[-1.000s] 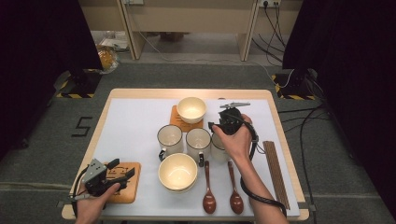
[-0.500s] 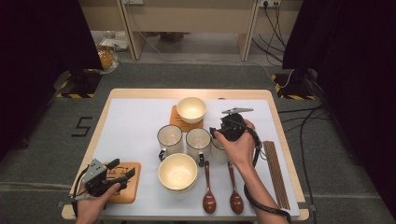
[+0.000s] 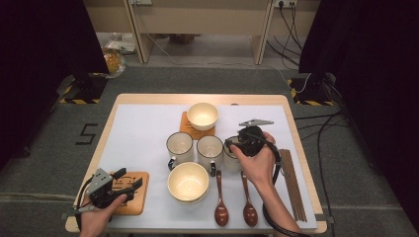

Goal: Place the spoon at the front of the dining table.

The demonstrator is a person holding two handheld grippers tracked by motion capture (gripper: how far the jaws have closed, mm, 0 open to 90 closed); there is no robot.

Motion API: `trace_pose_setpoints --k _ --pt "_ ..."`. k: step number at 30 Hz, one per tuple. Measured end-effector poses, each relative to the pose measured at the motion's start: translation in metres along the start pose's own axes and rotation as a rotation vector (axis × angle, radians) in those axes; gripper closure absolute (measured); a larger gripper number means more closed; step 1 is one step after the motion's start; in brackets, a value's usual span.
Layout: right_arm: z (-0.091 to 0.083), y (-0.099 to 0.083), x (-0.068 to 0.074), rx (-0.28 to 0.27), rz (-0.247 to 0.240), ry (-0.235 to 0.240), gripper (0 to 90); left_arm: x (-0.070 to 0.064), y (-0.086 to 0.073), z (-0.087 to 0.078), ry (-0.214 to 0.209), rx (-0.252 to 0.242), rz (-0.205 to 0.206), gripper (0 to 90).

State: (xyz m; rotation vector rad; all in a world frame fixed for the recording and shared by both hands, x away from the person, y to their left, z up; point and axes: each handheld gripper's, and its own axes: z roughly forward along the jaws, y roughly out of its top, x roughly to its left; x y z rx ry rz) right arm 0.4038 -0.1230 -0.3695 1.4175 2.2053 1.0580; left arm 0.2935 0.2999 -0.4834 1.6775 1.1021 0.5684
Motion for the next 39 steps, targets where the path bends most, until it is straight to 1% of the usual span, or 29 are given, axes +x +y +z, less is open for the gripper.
trace_pose_setpoints --k 1,6,10,18,30,39 --pt "-0.001 -0.001 0.0 -0.003 -0.007 0.0 48.7 0.0 0.0 0.0 -0.001 0.002 0.002 21.9" --pt "-0.008 -0.007 0.002 -0.004 -0.005 -0.005 48.6 0.0 0.0 -0.001 0.0 -0.001 0.0 21.8" --pt "-0.009 -0.01 0.004 -0.007 -0.003 -0.002 48.6 0.0 0.0 -0.002 0.002 0.0 0.001 21.8" --pt "-0.014 -0.016 0.006 -0.015 -0.013 -0.007 48.5 0.0 0.0 -0.003 0.003 -0.003 0.001 21.7" --pt "-0.026 -0.031 0.004 -0.008 0.004 -0.015 48.5 -0.001 0.0 -0.002 0.002 -0.002 0.002 21.7" --pt "-0.029 -0.042 0.005 0.002 0.012 -0.018 48.6 -0.001 0.0 -0.003 0.003 -0.004 0.001 21.7"
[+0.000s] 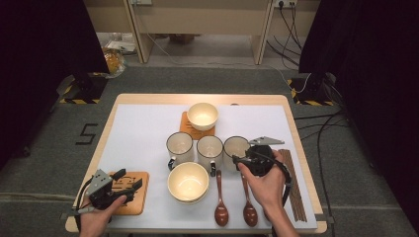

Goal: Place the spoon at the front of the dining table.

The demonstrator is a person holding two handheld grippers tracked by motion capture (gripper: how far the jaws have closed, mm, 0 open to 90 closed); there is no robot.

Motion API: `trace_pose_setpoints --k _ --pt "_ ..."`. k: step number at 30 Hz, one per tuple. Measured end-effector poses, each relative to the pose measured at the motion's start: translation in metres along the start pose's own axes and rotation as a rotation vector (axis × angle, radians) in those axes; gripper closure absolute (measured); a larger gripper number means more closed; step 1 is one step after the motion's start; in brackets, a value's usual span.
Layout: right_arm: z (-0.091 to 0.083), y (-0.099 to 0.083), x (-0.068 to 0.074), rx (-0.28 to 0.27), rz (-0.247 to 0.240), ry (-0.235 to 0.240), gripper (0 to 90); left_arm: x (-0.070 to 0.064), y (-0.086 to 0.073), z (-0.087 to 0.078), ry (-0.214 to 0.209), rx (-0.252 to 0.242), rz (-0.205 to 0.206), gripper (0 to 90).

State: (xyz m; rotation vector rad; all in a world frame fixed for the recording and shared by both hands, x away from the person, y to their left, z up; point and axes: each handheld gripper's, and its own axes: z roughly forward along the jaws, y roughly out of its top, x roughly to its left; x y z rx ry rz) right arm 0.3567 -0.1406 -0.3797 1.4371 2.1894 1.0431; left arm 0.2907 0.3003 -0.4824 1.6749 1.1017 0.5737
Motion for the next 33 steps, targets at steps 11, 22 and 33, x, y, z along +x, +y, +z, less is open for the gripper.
trace_pose_setpoints --k 11,22,33 --pt "-0.002 -0.014 0.0 0.027 0.009 -0.009 48.5 0.0 0.0 0.0 -0.001 -0.001 -0.001 21.7" --pt "0.0 -0.025 -0.004 0.05 0.017 -0.018 48.5 0.0 0.0 0.0 0.0 0.002 0.0 21.7" --pt "0.004 -0.037 -0.006 0.092 0.02 -0.026 48.6 0.0 0.0 0.0 0.002 0.003 0.001 21.7"
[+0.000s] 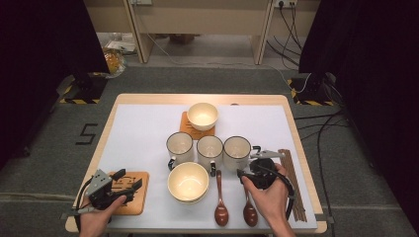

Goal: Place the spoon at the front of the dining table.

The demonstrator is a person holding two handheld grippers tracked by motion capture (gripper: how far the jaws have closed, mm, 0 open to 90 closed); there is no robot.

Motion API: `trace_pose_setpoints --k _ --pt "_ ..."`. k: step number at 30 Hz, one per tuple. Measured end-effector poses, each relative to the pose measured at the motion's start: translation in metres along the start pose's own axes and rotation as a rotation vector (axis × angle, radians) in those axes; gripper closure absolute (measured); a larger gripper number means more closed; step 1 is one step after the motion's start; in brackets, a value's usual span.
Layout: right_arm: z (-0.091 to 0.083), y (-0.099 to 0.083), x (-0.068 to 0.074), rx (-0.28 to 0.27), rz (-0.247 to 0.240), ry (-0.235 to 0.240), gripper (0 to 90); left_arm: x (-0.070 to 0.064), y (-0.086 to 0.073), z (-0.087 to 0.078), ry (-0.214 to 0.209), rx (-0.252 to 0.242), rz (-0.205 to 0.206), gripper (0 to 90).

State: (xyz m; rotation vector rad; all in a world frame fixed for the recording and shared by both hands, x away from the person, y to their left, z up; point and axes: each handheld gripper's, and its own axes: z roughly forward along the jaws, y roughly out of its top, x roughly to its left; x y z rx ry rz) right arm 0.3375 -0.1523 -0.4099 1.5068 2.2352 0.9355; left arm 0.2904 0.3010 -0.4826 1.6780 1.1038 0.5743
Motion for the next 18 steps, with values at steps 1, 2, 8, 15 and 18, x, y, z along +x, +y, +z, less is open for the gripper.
trace_pose_setpoints --k 1,2,8,15,18 --pt "0.001 -0.001 0.0 0.002 0.0 -0.001 48.5 0.0 0.0 0.0 -0.001 -0.002 -0.001 21.7" --pt "0.002 -0.003 0.0 0.006 0.001 -0.002 48.6 0.0 0.0 0.0 -0.001 0.0 0.001 21.7" --pt "0.003 -0.008 -0.002 0.024 0.008 -0.004 48.6 0.0 0.0 0.0 -0.001 -0.001 0.001 21.7" --pt "0.008 -0.014 -0.002 0.045 0.009 -0.005 48.6 0.0 0.0 0.0 -0.001 0.0 0.001 21.7" --pt "0.009 -0.016 -0.002 0.051 0.01 -0.003 48.6 0.0 0.0 0.0 -0.001 -0.002 0.0 21.7"
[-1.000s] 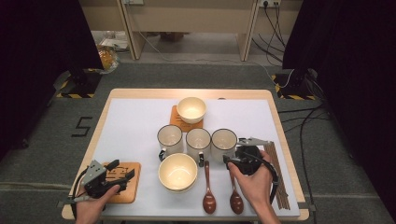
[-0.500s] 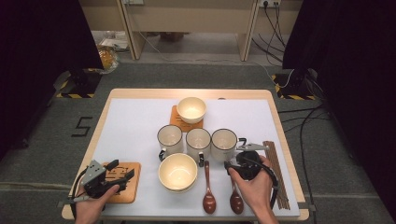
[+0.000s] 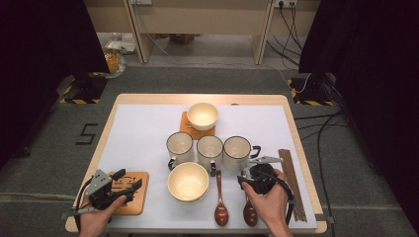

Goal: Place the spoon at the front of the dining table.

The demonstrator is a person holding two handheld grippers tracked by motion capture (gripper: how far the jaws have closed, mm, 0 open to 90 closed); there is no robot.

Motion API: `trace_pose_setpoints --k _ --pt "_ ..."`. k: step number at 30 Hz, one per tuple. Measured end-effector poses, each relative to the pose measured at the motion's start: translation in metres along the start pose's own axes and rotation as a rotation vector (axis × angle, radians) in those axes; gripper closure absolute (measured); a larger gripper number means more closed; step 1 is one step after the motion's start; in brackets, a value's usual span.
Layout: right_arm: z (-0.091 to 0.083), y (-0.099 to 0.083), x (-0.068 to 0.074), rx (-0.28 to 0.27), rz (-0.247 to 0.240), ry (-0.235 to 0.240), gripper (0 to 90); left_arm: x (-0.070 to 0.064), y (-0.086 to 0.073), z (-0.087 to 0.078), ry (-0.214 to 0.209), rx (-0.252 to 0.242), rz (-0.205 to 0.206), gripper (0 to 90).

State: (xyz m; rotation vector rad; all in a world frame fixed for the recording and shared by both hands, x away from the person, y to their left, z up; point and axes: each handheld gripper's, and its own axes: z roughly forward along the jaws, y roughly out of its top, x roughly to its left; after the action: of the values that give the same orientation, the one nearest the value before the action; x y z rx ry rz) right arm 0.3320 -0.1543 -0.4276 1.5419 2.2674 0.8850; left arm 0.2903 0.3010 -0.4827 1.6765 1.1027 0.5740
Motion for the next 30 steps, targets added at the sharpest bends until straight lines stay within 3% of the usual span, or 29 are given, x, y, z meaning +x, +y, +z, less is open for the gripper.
trace_pose_setpoints --k 30 --pt "0.01 -0.025 -0.002 0.109 0.037 -0.001 51.6 -0.001 0.0 0.0 -0.001 0.003 0.003 21.7"
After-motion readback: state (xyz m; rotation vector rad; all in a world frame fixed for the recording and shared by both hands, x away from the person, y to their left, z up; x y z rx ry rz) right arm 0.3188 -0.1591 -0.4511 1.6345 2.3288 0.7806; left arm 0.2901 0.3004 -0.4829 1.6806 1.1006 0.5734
